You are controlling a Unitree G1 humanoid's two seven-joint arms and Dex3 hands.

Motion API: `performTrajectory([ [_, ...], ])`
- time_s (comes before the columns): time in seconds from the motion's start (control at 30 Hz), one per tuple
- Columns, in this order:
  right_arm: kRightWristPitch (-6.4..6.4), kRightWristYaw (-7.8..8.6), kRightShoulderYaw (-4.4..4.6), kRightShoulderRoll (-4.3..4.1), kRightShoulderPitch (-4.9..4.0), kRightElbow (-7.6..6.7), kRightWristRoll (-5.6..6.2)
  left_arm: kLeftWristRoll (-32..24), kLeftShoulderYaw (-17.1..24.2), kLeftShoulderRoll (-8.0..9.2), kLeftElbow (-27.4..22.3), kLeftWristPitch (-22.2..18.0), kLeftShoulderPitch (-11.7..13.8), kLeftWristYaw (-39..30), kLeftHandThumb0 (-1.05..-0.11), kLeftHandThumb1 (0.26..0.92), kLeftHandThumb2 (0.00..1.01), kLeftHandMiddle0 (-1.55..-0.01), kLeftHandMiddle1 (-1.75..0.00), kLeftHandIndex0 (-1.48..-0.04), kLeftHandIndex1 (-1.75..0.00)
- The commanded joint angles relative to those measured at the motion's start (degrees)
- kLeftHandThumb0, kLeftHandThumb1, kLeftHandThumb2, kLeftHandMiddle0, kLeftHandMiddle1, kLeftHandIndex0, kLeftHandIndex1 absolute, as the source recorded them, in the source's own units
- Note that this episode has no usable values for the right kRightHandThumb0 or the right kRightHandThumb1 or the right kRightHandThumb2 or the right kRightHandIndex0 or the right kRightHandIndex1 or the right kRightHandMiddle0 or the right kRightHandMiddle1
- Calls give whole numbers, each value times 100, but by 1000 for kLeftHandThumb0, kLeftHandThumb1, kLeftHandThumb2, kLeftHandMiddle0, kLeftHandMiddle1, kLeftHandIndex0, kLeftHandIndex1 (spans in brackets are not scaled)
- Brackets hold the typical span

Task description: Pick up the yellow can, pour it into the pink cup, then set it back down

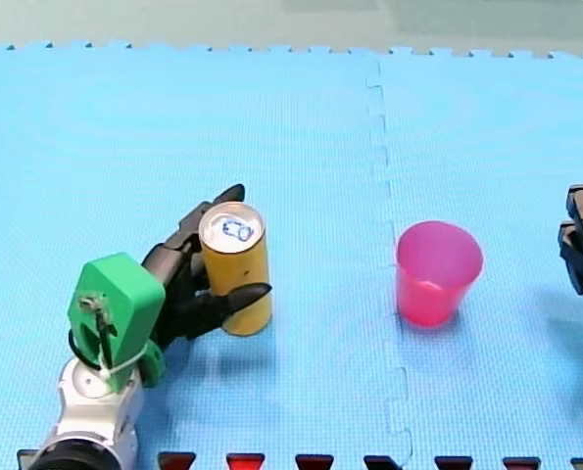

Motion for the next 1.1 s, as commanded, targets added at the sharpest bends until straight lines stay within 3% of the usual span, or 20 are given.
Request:
performTrajectory([
  [0.0,-23,1,-1,-11,32,-31,20,28,-45,67,13,6,-40,-51,-1048,700,0,-177,-8,-173,-1],
  [0.3,-19,38,-5,-6,71,-81,42,-29,-38,107,40,116,-78,-334,-1035,703,2,-187,-9,-169,-3],
  [0.37,-20,53,-9,-9,80,-91,51,-49,-19,116,47,138,-89,-347,-1008,706,2,-307,-60,-239,-29],
  [0.4,-20,62,-12,-11,84,-95,56,-47,1,103,46,150,-93,-192,-964,712,3,-390,-65,-310,-31],
  [0.43,-19,70,-15,-12,85,-97,62,-34,23,77,33,159,-98,63,-762,715,3,-561,-84,-496,-54],
  [0.5,-21,86,-19,-10,89,-99,69,61,85,-67,-50,314,-118,1266,-488,759,8,-834,-85,-787,-55],
  [0.53,-25,95,-21,-9,93,-101,73,83,116,-140,-79,429,-135,1745,-398,781,8,-999,-109,-935,-65],
  [0.6,-70,101,-26,2,101,-103,77,83,153,-217,-97,564,-145,2163,-333,797,7,-1140,-128,-1053,-68],
  [0.77,-156,142,-38,5,111,-100,86,-107,255,-266,-89,468,-79,2022,-363,806,2,-1265,-112,-1197,-51],
  [1.07,-237,240,-53,25,92,-88,140,-47,211,-257,-106,374,-17,2203,-365,803,0,-1291,-66,-1216,-20],
])
